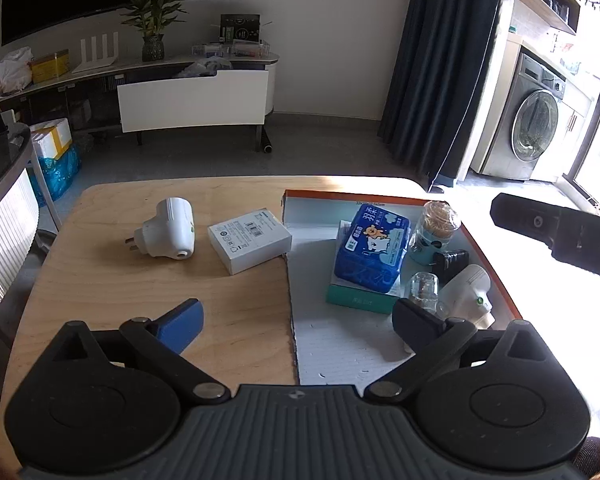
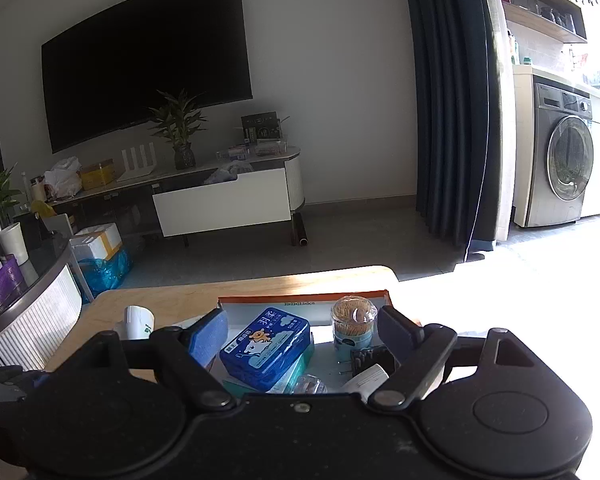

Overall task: Organize rigid objects
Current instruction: 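Withdraw both tools toward the white plug-in heater and small white box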

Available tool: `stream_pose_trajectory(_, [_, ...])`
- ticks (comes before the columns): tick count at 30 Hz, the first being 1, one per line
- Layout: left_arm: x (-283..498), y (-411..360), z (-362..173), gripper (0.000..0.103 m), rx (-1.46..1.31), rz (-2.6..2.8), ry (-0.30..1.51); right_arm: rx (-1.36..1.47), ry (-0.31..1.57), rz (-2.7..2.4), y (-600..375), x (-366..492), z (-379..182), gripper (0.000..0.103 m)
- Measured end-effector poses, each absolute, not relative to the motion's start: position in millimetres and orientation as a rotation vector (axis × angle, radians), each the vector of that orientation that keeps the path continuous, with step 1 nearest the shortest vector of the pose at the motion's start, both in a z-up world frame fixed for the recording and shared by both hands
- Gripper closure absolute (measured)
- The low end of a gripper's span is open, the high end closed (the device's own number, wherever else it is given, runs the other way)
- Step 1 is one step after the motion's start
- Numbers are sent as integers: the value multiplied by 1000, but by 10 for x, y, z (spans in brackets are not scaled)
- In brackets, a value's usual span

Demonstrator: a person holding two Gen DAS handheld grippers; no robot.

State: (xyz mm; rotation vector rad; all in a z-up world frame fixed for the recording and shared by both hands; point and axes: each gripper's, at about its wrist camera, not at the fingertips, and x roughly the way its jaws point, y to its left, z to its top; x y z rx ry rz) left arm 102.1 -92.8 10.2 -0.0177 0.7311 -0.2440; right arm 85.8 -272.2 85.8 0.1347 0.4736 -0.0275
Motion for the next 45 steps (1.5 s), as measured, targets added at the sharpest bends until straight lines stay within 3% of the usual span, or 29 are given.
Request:
stream_pose_trajectory(18, [1145,-235,182,0,-84,-85,733,69,538,117,-2073,1057,779,5])
stream_pose_trajectory(45, [1279,20,105,0,-111,-52,737,18,576,184,-1731,1268,678,4])
